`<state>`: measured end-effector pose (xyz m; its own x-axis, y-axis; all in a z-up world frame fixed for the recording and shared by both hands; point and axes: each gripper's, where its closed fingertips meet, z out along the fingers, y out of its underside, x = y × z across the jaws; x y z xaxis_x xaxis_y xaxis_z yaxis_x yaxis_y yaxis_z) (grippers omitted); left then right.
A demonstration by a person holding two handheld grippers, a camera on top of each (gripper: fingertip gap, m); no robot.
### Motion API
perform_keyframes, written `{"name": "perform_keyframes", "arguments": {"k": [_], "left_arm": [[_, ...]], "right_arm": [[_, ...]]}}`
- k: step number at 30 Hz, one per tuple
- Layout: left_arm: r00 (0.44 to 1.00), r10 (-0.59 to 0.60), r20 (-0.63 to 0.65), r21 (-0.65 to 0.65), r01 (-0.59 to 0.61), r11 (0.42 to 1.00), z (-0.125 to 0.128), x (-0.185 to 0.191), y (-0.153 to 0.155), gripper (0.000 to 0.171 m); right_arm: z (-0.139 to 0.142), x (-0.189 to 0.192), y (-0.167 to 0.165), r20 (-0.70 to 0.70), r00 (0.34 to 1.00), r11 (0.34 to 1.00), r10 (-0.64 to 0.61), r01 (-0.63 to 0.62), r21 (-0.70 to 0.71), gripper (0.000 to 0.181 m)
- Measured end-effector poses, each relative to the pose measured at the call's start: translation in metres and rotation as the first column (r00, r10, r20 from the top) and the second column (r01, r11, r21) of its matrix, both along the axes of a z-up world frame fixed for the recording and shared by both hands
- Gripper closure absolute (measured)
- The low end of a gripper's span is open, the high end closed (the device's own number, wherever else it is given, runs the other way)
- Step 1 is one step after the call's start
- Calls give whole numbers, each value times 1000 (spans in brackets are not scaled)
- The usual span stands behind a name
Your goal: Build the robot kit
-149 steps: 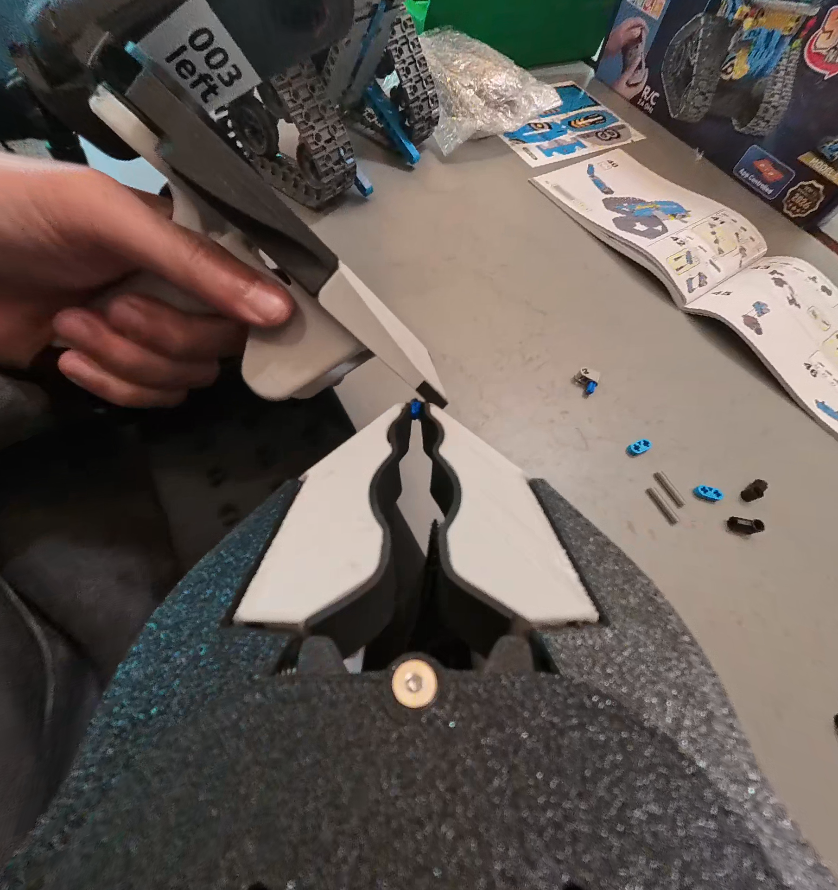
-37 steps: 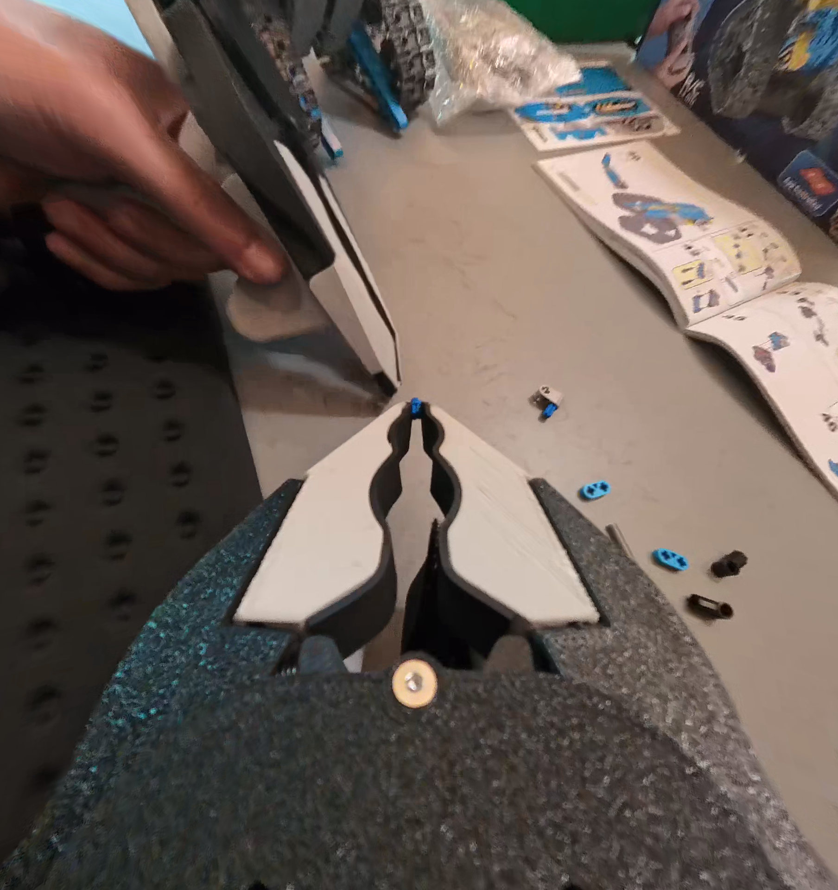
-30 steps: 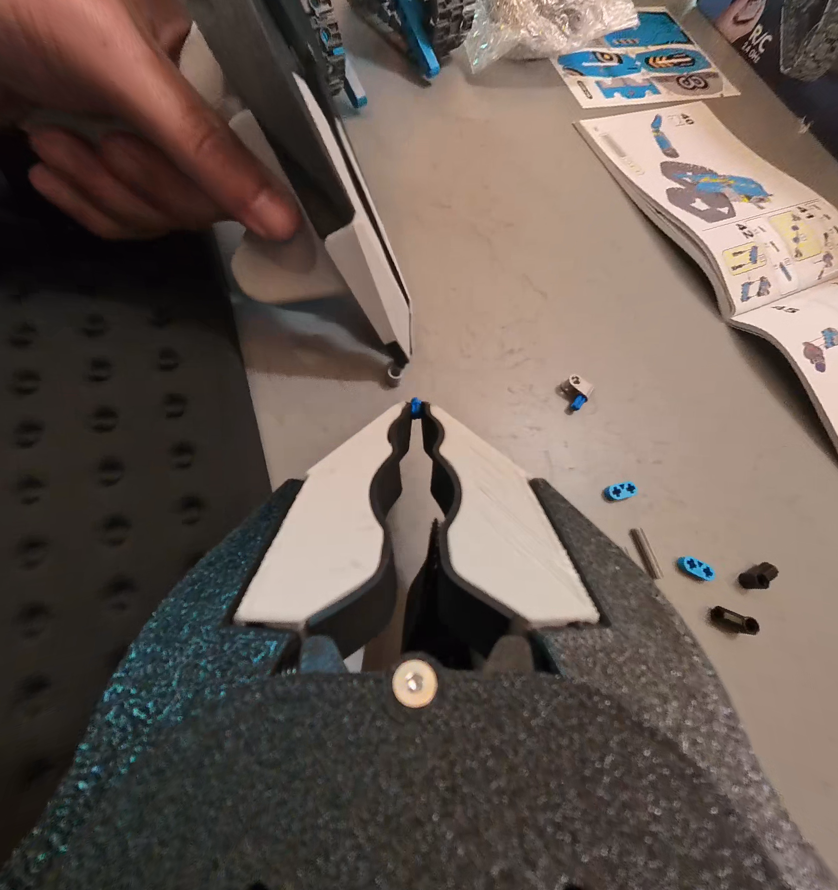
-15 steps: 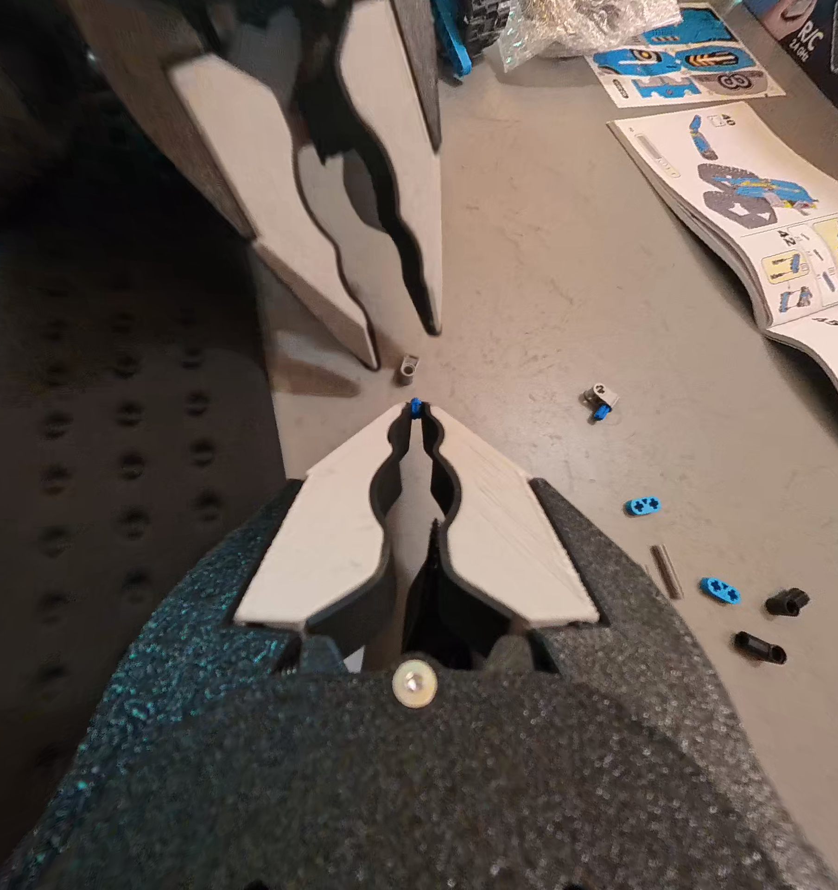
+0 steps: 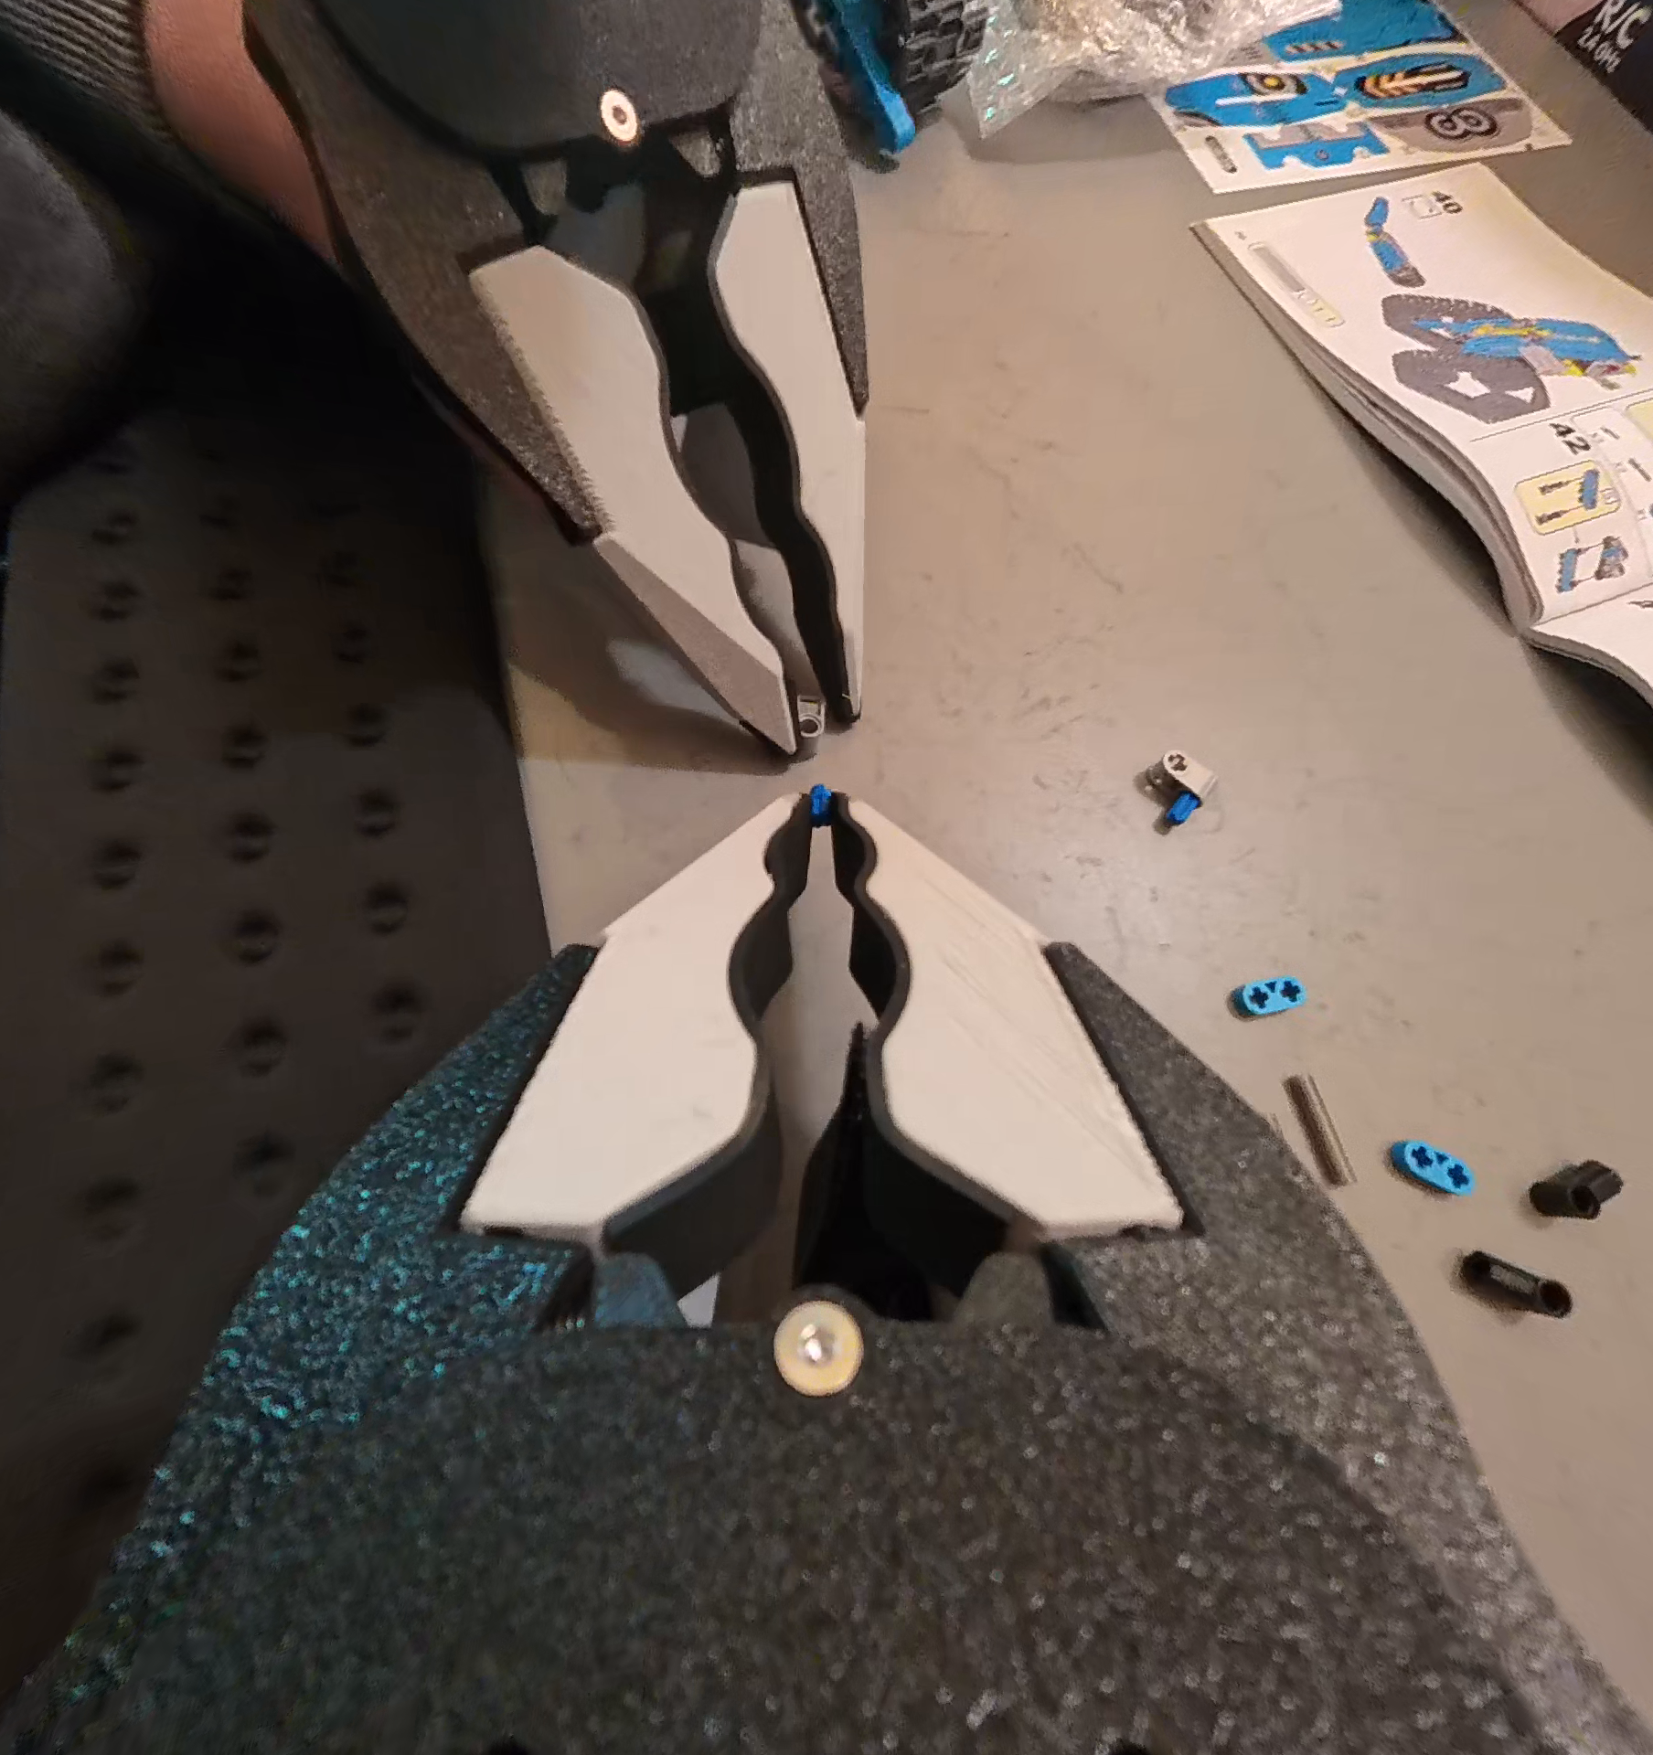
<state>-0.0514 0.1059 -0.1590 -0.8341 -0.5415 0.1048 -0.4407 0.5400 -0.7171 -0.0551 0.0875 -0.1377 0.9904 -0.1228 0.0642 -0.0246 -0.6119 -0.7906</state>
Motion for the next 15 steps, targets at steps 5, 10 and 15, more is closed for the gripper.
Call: {"name": "perform_keyframes", "arguments": {"k": [5,10,15], "left_arm": [[997,-77,3,-23,77,997,0,-9,-2,150],[996,-92,-2,-19,92,996,-2,-6,1,163],[996,-88,-15,-29,88,996,-2,-5,1,165]], "right_arm": [[7,-2,10,-83,992,987,97,-107,-123,177],[-9,1,18,-109,975,935,194,-217,-279,177],[-12,1,18,-93,962,894,255,-271,-356,178]]}}
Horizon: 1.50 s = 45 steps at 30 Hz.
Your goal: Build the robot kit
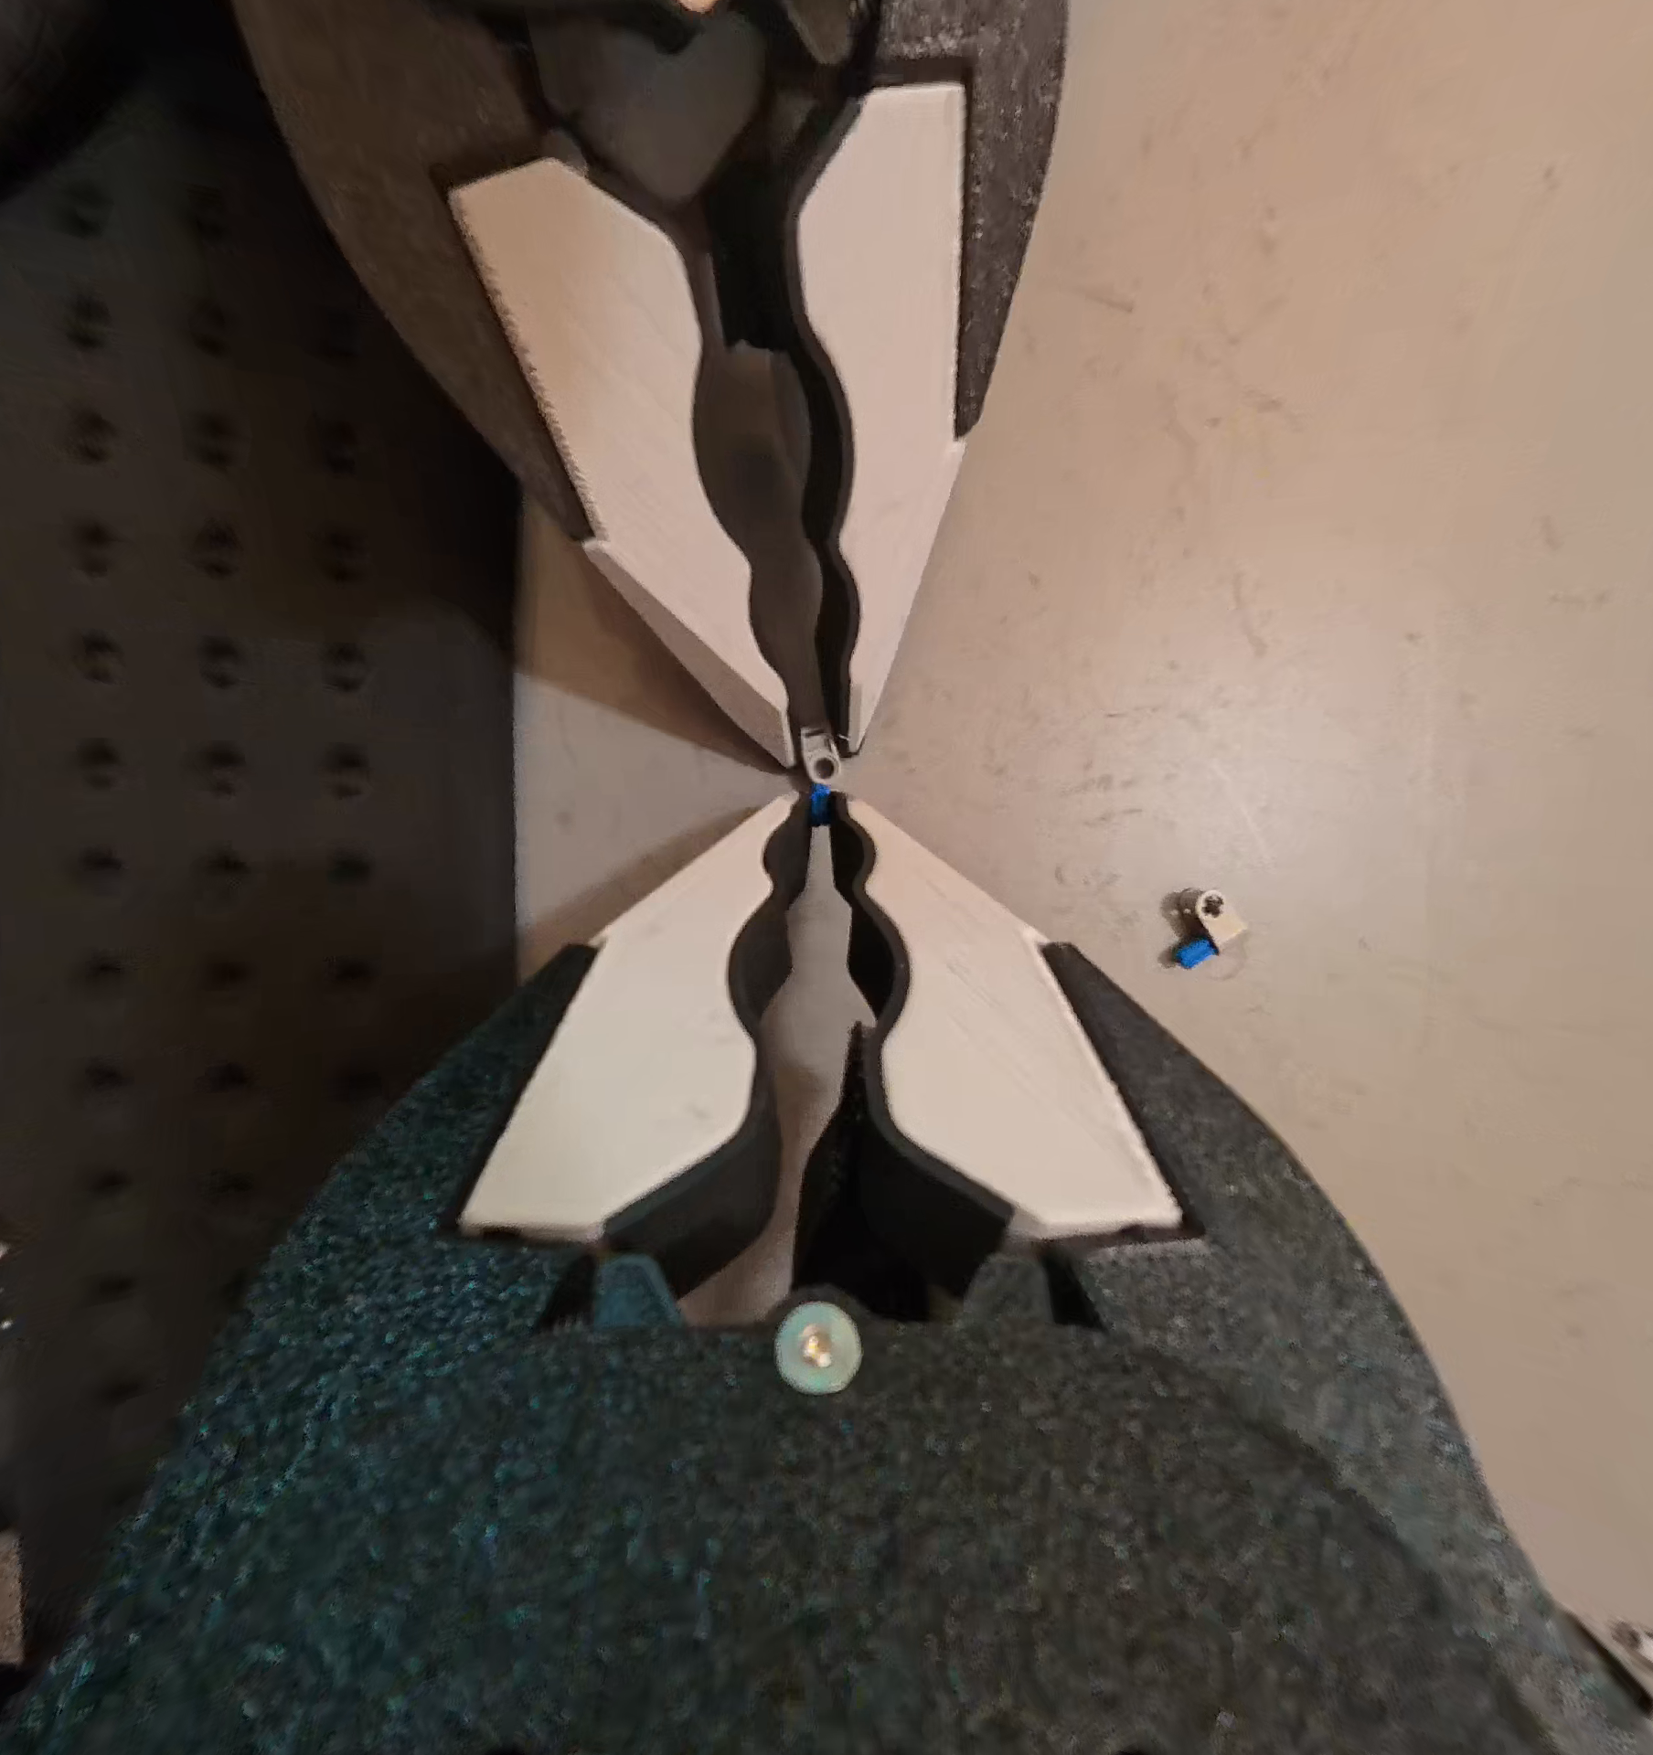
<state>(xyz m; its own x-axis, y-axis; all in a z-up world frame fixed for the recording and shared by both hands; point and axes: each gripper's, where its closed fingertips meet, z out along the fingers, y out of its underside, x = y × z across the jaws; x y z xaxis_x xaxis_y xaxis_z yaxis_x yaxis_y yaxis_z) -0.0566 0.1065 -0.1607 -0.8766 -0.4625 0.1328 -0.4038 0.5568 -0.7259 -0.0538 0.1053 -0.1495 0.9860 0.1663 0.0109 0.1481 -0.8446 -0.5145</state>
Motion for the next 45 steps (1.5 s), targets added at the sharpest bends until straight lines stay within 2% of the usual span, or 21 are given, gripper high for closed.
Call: {"name": "perform_keyframes", "arguments": {"k": [11,15,22,29,34,39,42,45], "left_arm": [[1000,0,26,12,-1,1000,0,0,0,164],[1000,6,3,-1,-6,1000,0,-1,2,164],[1000,6,-20,-13,-6,1000,0,-1,2,164],[1000,6,-30,-18,-6,1000,0,-1,2,164],[996,-5,-93,-50,0,999,0,0,3,164],[996,-23,-86,-47,19,999,0,0,3,164],[995,-50,-82,-45,47,998,0,0,2,165],[995,-56,-83,-46,52,998,0,0,2,164]], "right_arm": [[-2,-3,6,28,998,996,50,-48,-78,178],[-2,-3,6,66,995,990,78,-69,-125,178],[-2,0,7,40,996,988,80,-74,-132,178],[-3,0,6,111,980,968,167,-142,-205,178],[-3,0,6,186,916,911,355,-295,-288,178],[-3,-1,7,127,858,840,498,-441,-317,178],[-9,-2,6,106,789,761,605,-534,-368,178],[-9,-2,6,80,749,712,657,-582,-393,178]]}}
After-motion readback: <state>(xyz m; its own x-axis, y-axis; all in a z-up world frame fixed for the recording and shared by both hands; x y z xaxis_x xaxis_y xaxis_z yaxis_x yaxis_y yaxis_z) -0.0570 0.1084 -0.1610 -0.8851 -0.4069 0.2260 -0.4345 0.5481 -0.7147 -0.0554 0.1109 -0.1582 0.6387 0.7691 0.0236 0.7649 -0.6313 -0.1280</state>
